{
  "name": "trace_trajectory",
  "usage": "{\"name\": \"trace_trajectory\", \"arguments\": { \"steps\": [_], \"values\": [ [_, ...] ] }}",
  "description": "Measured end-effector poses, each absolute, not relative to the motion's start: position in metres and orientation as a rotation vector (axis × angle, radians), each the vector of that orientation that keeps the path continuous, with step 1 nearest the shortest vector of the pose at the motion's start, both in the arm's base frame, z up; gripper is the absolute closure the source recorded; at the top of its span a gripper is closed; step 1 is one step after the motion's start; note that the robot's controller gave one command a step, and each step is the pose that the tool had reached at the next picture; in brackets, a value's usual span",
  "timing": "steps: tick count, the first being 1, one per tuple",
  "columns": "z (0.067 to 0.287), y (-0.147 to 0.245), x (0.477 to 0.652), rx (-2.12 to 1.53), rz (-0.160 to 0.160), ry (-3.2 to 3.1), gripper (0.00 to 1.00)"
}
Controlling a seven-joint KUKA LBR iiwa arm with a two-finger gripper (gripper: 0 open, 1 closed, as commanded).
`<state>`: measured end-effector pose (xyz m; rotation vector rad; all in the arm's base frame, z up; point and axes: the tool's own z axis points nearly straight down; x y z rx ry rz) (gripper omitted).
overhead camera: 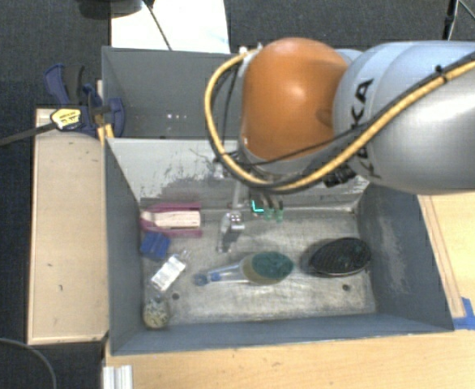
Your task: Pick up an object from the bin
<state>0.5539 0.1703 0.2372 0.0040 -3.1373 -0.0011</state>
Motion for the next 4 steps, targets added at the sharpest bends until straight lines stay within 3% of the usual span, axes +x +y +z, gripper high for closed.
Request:
{"name": "trace_trajectory", "arguments": {
  "steps": [1, 2, 3, 4],
  "values": [
    [0.096, 0.126, 0.551, -0.128, 0.003, -3.133, 0.00],
    [0.074, 0.051, 0.500, 0.297, 0.003, -3.125, 0.00],
    [0.075, 0.053, 0.500, 0.295, -0.001, -3.128, 1.00],
    [0.198, 0.032, 0.502, 0.311, 0.001, -3.136, 1.00]
  ]
}}
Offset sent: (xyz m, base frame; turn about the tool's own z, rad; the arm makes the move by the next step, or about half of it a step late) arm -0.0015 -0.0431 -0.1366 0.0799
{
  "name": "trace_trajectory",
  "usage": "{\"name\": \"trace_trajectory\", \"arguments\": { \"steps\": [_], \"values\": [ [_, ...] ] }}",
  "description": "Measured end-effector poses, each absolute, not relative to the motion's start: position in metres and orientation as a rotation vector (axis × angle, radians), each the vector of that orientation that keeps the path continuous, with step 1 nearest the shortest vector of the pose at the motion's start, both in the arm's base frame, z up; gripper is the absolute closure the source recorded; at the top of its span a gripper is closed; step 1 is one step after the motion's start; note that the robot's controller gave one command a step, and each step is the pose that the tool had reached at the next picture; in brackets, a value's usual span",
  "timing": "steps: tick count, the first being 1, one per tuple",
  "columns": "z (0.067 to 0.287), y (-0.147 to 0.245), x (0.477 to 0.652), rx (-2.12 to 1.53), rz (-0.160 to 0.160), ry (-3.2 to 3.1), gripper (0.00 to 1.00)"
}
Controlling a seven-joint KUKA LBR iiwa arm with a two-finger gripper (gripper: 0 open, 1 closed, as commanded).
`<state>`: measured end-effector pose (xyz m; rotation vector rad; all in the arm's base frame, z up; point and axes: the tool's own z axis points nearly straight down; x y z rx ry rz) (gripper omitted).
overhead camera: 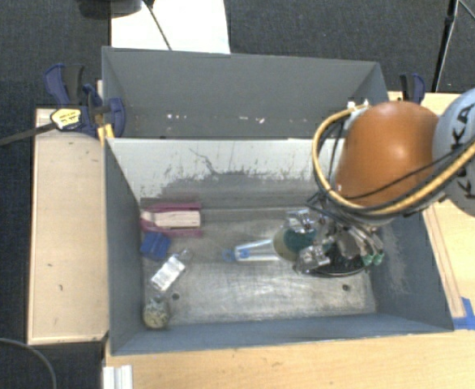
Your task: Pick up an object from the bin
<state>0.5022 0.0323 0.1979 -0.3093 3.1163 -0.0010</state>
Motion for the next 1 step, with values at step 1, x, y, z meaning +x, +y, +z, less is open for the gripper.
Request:
{"name": "trace_trajectory", "arguments": {
  "steps": [1],
  "values": [
    [0.2739, -0.0575, 0.4908, -0.876, -0.006, 3.011, 1.00]
  ]
}}
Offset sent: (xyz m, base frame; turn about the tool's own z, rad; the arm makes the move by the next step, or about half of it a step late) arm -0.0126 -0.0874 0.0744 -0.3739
